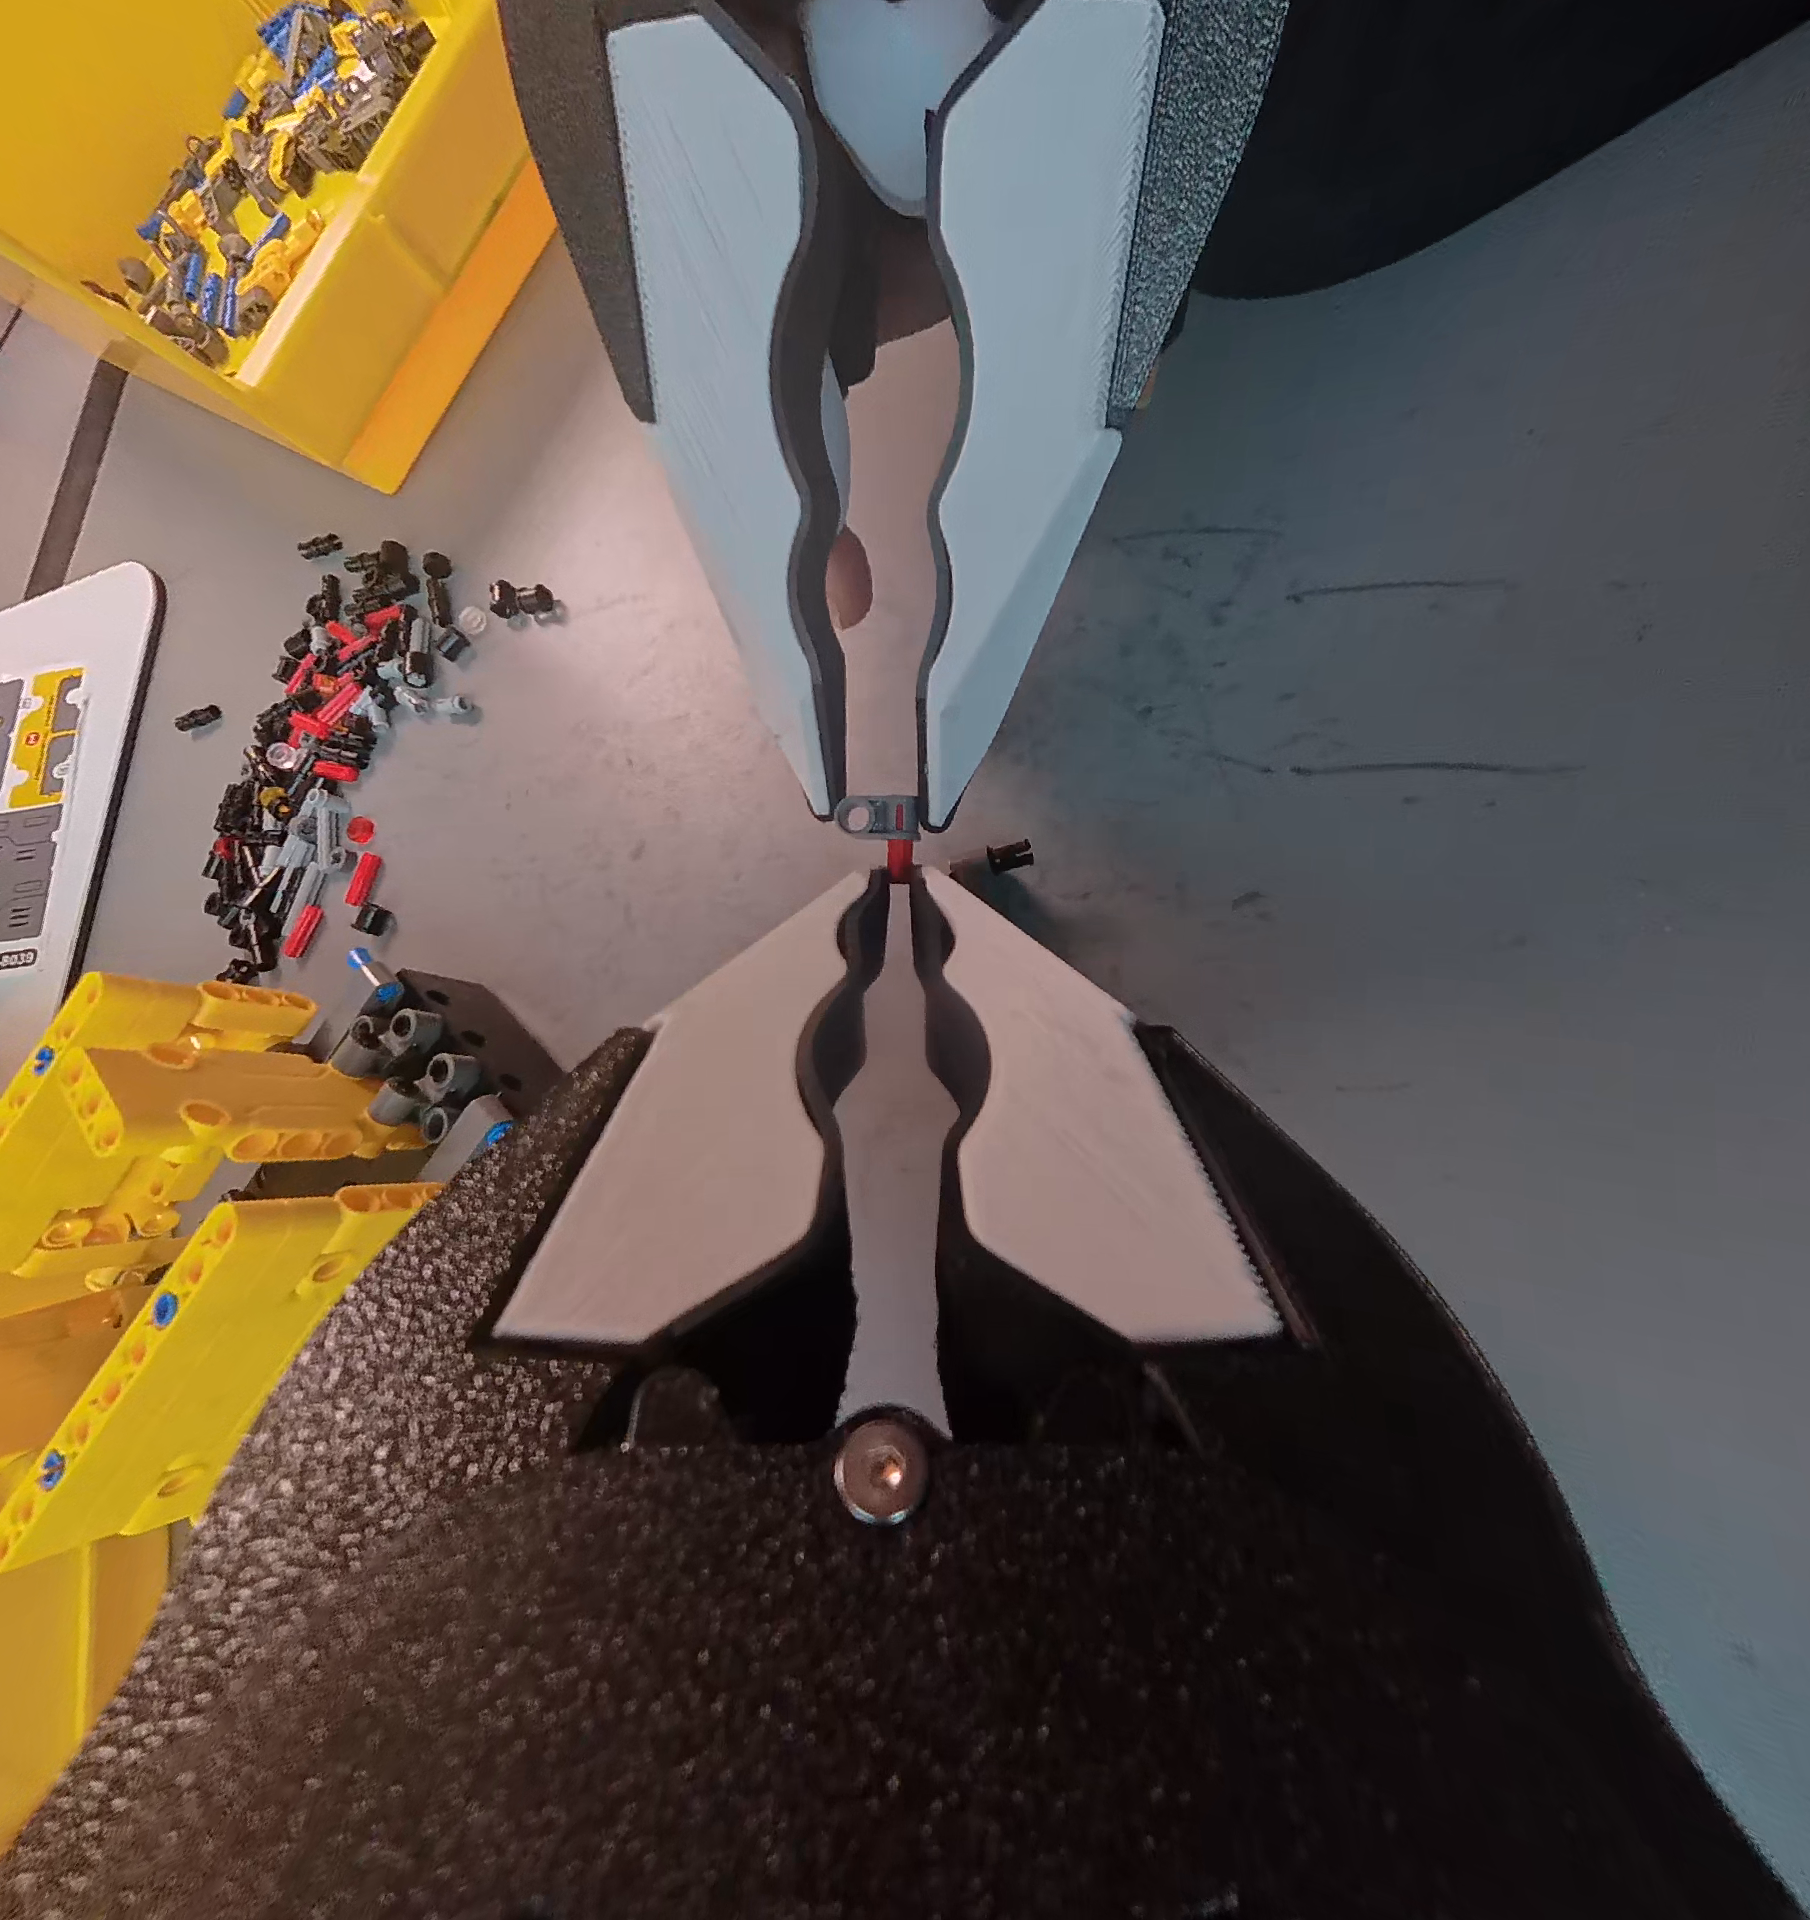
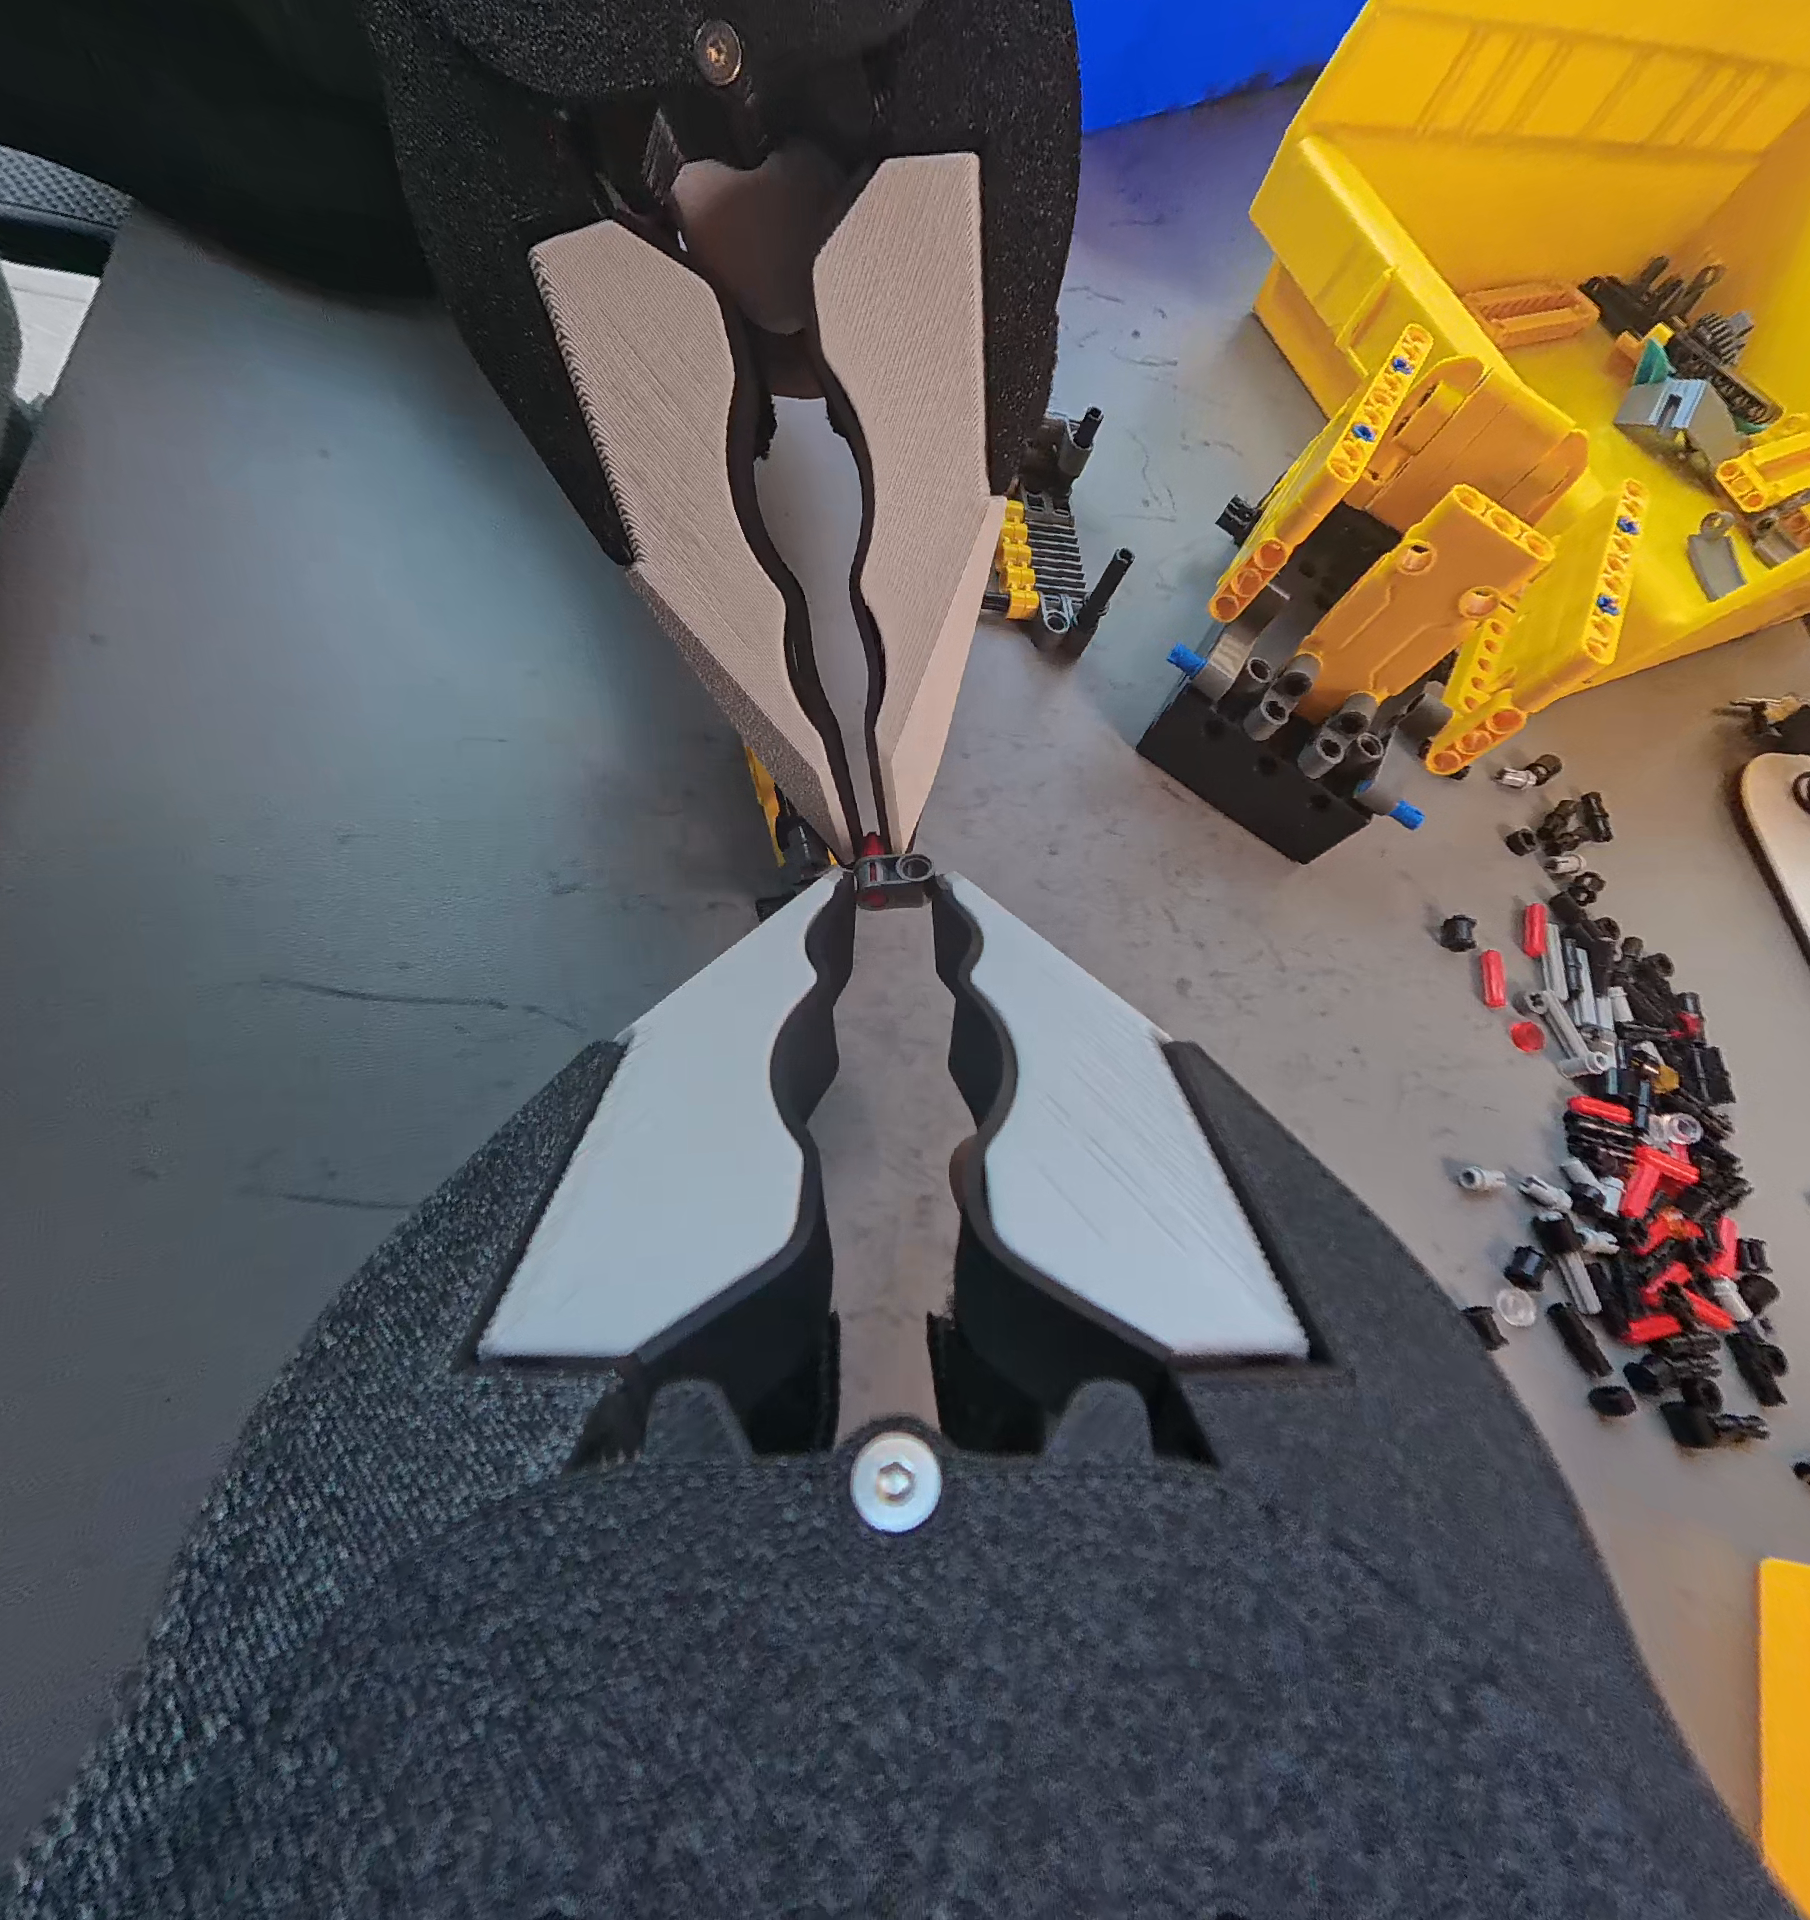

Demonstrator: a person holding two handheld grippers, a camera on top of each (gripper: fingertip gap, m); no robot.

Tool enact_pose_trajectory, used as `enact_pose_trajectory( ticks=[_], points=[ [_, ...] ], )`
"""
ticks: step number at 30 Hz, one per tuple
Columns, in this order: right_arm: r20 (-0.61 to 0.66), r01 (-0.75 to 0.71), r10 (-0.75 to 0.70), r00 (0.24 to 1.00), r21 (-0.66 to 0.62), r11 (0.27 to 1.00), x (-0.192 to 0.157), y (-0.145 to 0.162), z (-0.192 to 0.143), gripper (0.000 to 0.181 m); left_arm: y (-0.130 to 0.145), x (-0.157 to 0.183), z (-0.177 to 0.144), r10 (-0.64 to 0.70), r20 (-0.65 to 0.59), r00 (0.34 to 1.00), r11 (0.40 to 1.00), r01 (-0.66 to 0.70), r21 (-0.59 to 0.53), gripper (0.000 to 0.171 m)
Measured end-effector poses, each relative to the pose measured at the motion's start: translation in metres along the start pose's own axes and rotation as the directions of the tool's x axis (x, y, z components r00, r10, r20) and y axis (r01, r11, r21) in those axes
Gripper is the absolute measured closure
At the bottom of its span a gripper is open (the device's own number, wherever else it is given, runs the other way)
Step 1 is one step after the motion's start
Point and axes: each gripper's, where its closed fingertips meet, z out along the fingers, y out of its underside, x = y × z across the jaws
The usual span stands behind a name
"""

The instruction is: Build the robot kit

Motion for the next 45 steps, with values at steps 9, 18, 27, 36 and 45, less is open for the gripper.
enact_pose_trajectory(
  ticks=[9, 18, 27, 36, 45],
  points=[
    [0.043, -0.051, 0.049, 0.998, 0.037, 0.998, 0.003, 0.003, -0.011, 0.169, -0.004, 0.006, -0.015, -0.265, -0.241, 0.934, 0.956, 0.288, 0.065, 0.158],
    [0.115, -0.08, 0.075, 0.991, 0.04, 0.996, -0.008, 0.005, -0.006, 0.169, 0.004, 0.016, 0.005, -0.221, -0.202, 0.954, 0.973, 0.229, 0.017, 0.165],
    [0.092, -0.113, 0.104, 0.99, 0.093, 0.989, 0.001, -0.004, -0.014, 0.169, -0.013, 0.0, -0.006, -0.22, -0.188, 0.957, 0.955, 0.25, 0.16, 0.166],
    [0.067, -0.128, 0.123, 0.99, 0.07, 0.989, 0.005, -0.001, -0.013, 0.169, -0.011, 0.0, -0.003, -0.212, -0.185, 0.96, 0.959, 0.24, 0.147, 0.165],
    [0.073, -0.132, 0.13, 0.989, 0.02, 0.991, 0.003, 0.007, -0.008, 0.169, -0.005, 0.002, 0.004, -0.154, -0.121, 0.981, 0.982, 0.166, 0.094, 0.166]
  ],
)
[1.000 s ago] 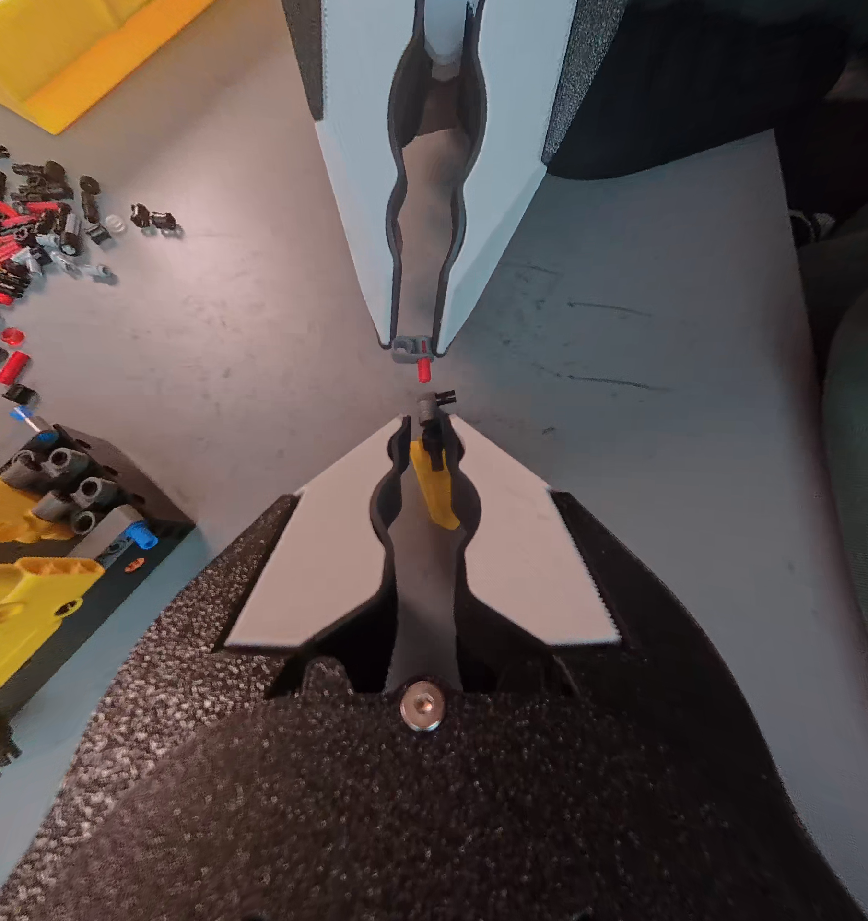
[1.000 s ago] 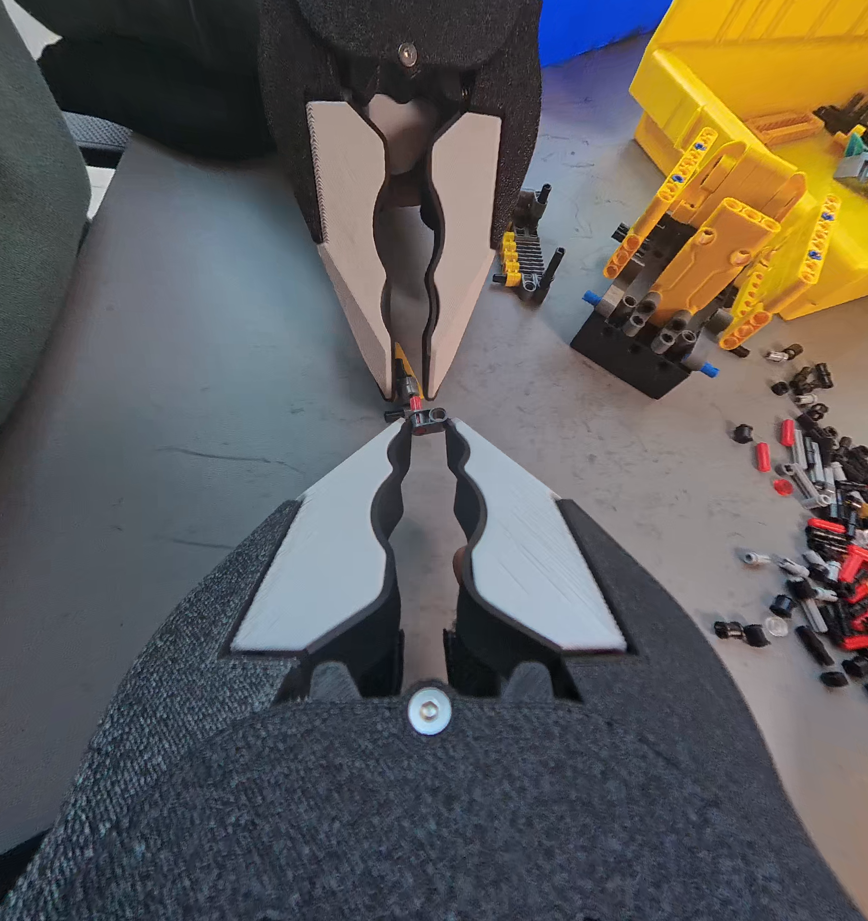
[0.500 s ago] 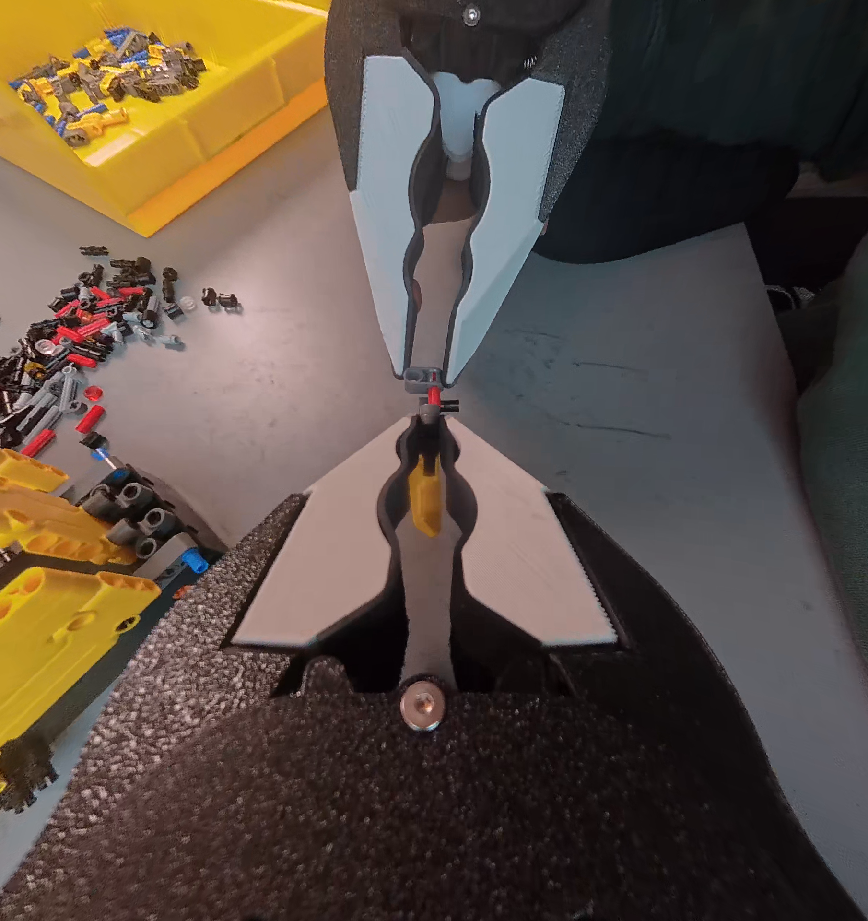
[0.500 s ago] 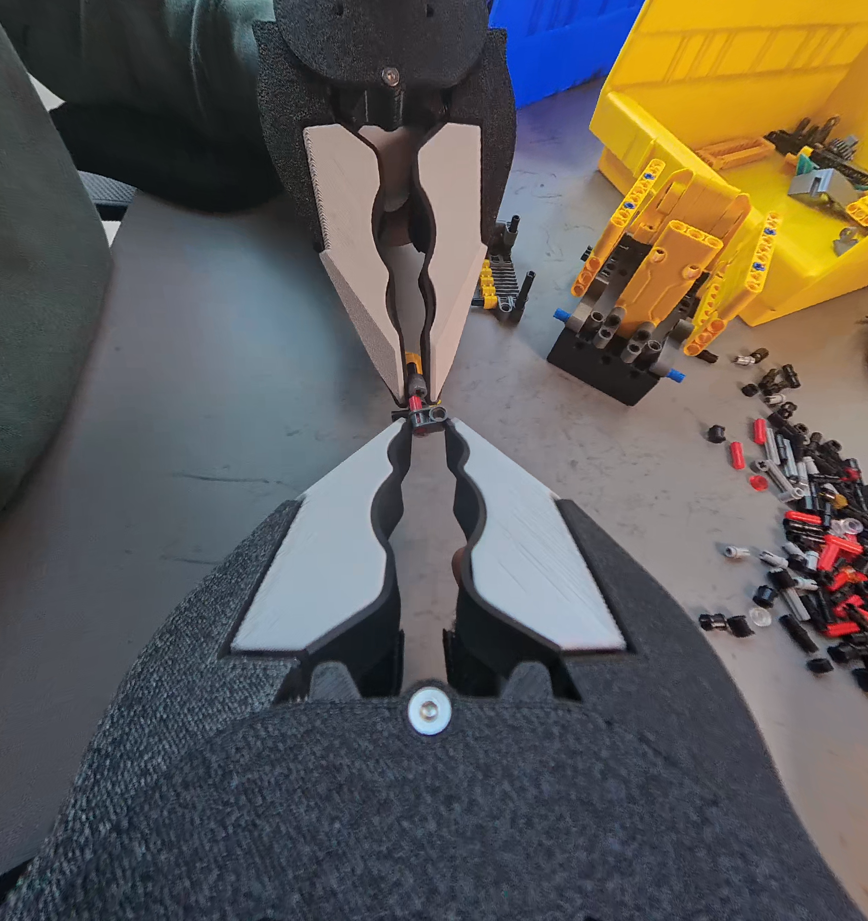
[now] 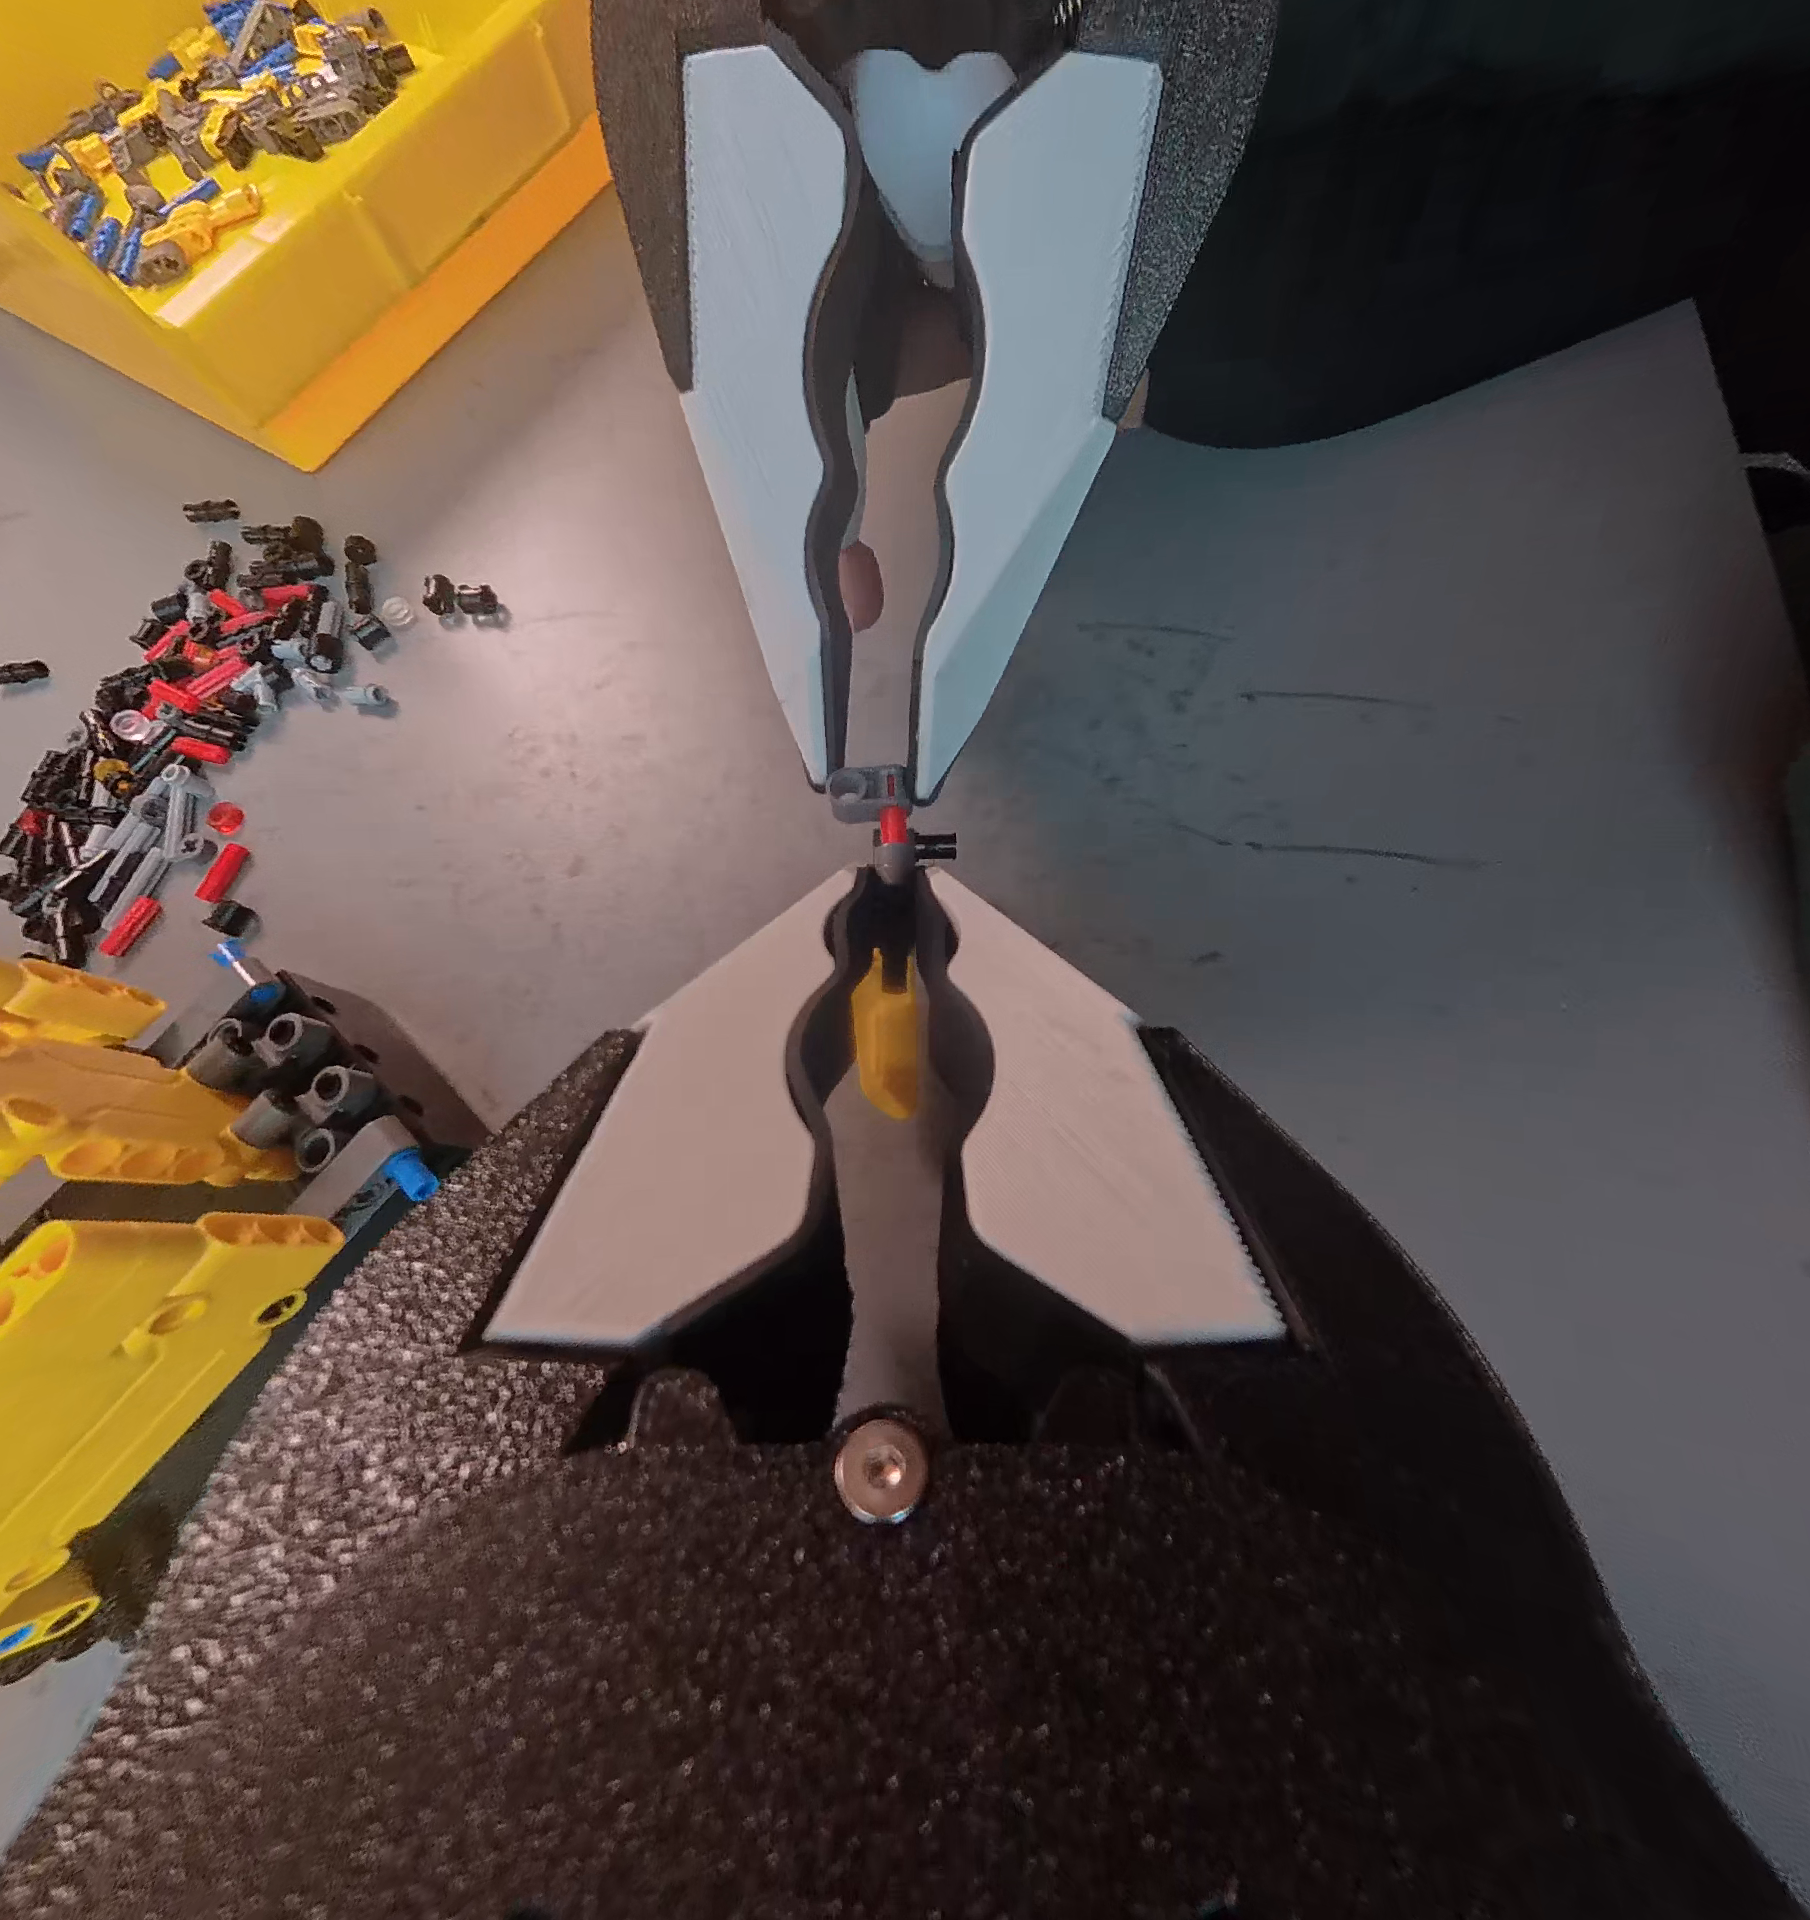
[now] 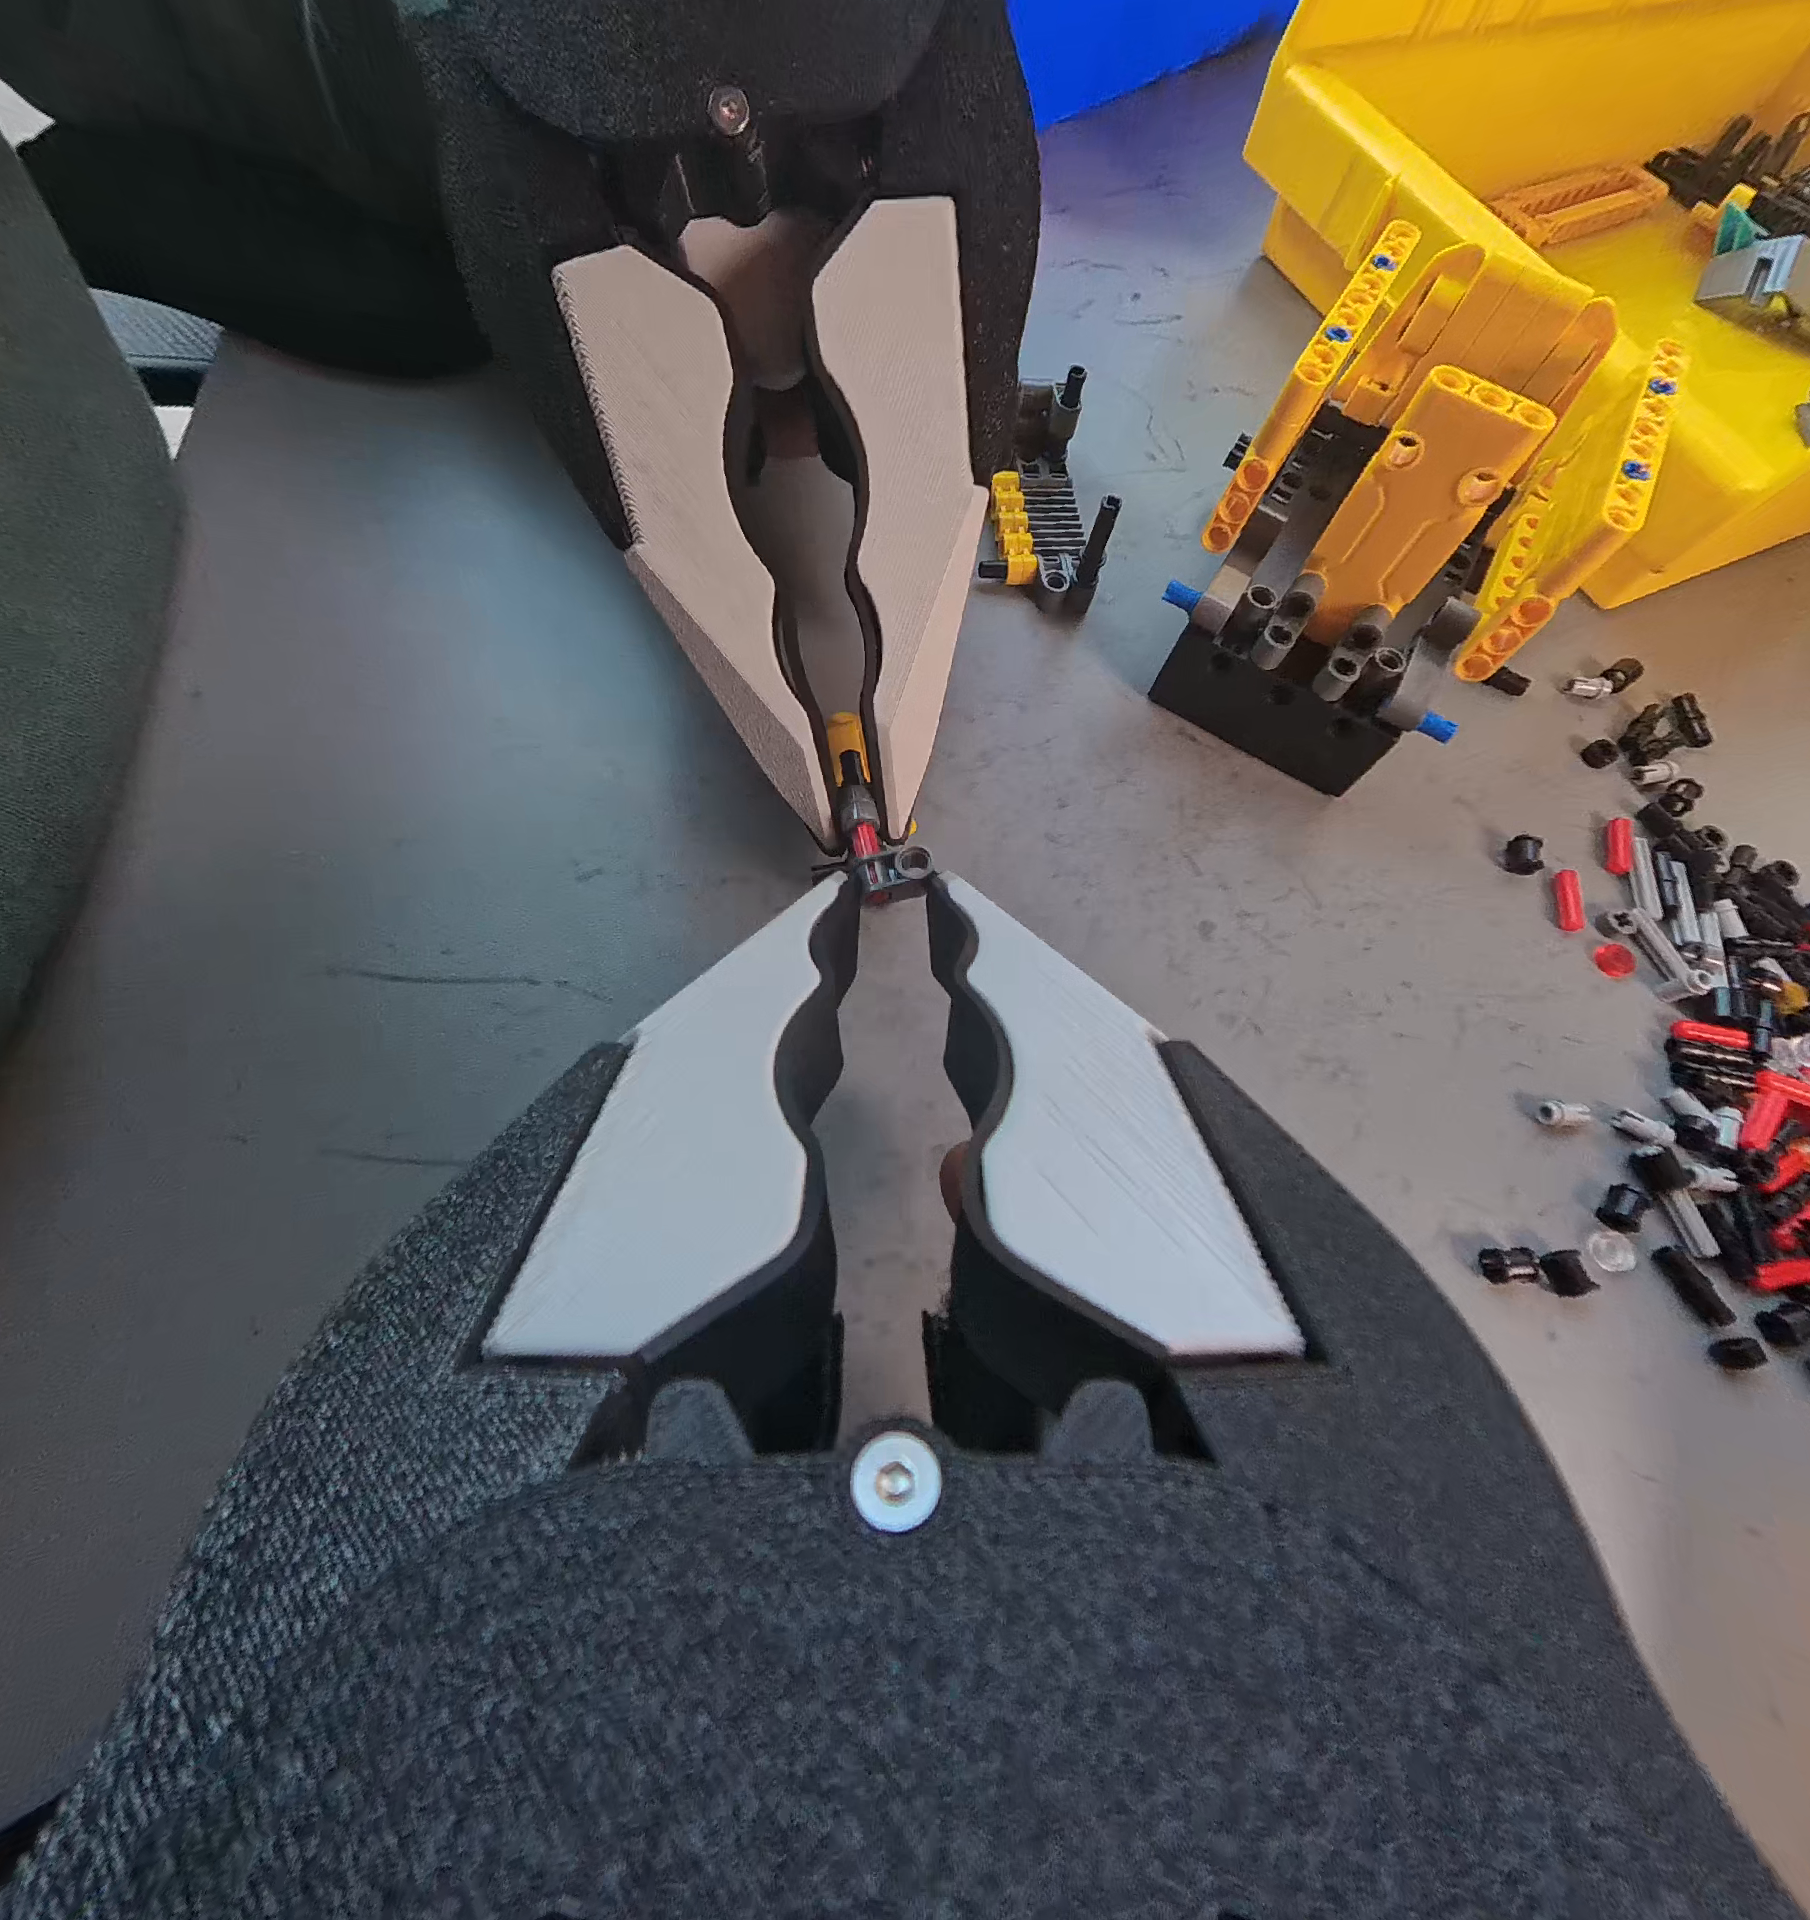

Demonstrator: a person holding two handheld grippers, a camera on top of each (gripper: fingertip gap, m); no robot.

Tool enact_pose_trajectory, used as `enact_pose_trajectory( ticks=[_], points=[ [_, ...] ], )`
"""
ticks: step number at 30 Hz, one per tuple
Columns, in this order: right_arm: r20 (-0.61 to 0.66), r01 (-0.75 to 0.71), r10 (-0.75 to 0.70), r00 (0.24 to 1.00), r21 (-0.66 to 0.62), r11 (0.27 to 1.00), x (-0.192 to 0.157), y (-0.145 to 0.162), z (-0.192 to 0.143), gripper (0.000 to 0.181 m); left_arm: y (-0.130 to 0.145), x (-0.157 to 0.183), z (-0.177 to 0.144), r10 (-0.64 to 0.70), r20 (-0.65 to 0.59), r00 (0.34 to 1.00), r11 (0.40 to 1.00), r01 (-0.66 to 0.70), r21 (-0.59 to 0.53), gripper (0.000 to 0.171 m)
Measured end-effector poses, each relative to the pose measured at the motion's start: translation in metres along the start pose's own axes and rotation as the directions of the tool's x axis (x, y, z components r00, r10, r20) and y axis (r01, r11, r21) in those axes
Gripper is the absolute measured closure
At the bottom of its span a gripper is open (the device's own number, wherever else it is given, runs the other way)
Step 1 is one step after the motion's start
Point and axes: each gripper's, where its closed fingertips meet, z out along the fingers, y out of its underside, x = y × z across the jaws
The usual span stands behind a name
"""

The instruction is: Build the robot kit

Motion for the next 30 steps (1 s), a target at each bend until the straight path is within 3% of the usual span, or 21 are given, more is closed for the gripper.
enact_pose_trajectory(
  ticks=[11, 30],
  points=[
    [-0.011, -0.006, 0.006, 1.0, -0.06, 0.998, 0.0, 0.007, 0.005, 0.171, 0.007, 0.0, 0.006, 0.056, 0.06, 0.997, 0.995, -0.051, -0.086, 0.166],
    [-0.019, -0.173, 0.172, 0.985, -0.065, 0.983, 0.002, 0.006, 0.014, 0.172, 0.011, -0.005, 0.008, 0.039, 0.151, 0.988, 0.986, -0.014, -0.164, 0.166]
  ],
)
